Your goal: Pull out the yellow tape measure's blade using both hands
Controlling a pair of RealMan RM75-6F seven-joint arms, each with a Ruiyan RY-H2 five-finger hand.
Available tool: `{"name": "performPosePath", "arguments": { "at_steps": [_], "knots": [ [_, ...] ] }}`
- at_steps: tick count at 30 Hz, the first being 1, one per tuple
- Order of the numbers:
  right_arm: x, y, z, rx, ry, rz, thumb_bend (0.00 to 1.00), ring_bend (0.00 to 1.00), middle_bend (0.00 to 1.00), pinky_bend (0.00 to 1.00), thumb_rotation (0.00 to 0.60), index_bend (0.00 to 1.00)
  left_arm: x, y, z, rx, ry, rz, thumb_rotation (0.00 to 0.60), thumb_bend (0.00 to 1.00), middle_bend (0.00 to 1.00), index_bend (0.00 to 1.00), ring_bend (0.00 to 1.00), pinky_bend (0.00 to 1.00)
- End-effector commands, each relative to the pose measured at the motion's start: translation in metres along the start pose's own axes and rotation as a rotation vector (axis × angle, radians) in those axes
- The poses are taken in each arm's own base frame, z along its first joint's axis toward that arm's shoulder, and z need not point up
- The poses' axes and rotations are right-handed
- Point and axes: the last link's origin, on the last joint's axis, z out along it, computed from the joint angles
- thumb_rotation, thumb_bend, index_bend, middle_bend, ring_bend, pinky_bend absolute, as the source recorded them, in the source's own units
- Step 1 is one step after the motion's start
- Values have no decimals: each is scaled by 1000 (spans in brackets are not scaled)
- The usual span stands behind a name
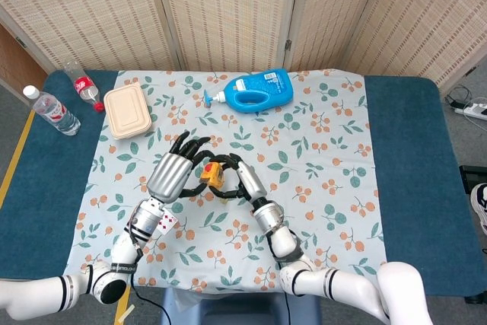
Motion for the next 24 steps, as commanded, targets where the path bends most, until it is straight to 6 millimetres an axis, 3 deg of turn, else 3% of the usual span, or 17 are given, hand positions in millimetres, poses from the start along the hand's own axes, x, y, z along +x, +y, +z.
{"name": "performPosePath", "arguments": {
  "at_steps": [1, 14, 24],
  "knots": [
    [0, 0, 0, -2, 0, 0, 362, 362, 542, 0, 600, 652, -1, 0, 0, -1, -1, 2, 600, 570, 164, 353, 197, 15],
    [0, 0, 3, -9, 1, 8, 361, 361, 542, 0, 600, 652, -6, -2, -1, -7, -7, 1, 600, 608, 184, 422, 212, 34],
    [3, 0, 4, -9, 8, 14, 362, 361, 542, 0, 600, 652, -5, -4, 0, -11, 12, 17, 600, 616, 231, 602, 239, 54]
  ]
}}
